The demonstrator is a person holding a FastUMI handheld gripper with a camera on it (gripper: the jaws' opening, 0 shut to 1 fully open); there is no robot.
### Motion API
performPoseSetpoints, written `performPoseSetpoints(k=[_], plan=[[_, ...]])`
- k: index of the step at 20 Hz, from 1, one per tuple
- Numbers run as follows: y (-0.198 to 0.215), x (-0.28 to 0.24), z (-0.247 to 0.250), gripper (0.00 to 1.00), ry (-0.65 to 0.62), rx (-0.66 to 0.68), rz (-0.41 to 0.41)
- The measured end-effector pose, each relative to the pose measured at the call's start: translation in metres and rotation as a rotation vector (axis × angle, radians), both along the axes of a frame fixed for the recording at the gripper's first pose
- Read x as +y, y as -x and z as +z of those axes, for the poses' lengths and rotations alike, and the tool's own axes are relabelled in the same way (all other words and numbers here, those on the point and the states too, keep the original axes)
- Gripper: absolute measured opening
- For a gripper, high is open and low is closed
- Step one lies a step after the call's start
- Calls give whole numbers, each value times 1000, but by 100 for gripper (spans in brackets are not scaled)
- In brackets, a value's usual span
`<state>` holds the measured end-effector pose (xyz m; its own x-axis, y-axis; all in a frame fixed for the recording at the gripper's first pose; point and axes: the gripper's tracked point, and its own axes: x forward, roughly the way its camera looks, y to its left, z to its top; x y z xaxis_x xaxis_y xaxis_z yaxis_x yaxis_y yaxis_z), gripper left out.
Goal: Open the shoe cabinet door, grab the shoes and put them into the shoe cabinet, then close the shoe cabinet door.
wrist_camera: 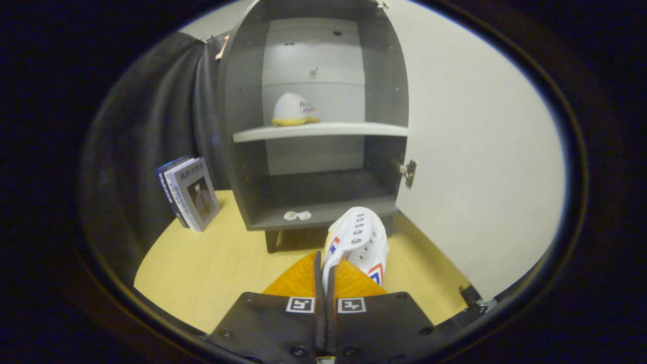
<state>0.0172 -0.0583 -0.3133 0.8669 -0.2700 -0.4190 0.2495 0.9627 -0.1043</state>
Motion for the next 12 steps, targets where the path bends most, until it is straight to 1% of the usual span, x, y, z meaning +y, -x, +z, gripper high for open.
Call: performPoseSetpoints(k=[3, 6, 10, 12], plan=[[-15, 2, 47, 2, 24, -72, 8], [-39, 1, 93, 2, 38, -143, 26], [-84, -5, 144, 2, 65, -236, 59], [-109, -8, 161, 2, 68, -270, 81]])
